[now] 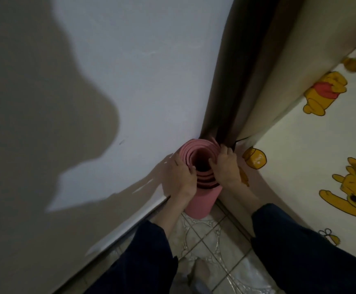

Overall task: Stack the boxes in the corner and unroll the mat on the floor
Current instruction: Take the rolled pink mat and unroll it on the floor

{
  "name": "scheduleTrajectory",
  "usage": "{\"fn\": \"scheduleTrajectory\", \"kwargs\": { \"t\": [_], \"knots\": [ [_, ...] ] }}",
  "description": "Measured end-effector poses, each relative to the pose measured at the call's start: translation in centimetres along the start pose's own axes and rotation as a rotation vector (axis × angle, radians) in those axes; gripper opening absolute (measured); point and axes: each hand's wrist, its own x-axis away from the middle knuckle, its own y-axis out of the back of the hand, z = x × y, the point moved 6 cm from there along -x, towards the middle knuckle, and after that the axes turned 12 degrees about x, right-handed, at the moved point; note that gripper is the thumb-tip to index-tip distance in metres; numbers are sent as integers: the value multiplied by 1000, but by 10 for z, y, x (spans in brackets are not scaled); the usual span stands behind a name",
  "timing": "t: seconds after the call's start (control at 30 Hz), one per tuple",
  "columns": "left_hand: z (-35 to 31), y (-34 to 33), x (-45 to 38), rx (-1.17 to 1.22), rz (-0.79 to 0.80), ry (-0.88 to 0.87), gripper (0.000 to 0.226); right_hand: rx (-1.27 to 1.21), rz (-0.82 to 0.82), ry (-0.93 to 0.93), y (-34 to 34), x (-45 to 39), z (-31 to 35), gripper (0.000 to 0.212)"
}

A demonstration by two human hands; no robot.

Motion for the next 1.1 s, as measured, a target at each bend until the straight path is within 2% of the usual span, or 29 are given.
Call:
{"fn": "scheduleTrajectory", "kwargs": {
  "t": [0.13, 0.3, 0.37, 0.57, 0.77, 1.1],
  "knots": [
    [5, -1, 10, 26, -6, -28, 58, 86, -21, -27, -5, 14, -14, 60],
    [18, -31, 25, 55, 239, -50, 54, -87, 47, 115, -22, 29, -37, 55],
    [21, -38, 31, 133, 270, -78, 51, -152, 43, 199, -21, 32, -43, 53],
    [25, -43, 34, 315, 217, -125, 61, -307, 74, 264, -19, 32, -54, 52],
    [27, -44, 48, 443, 47, -138, 42, -409, 31, 207, -29, 40, -57, 43],
    [16, -22, 70, 411, 66, -130, 44, -482, -23, 174, -12, 73, -45, 38]
  ]
}}
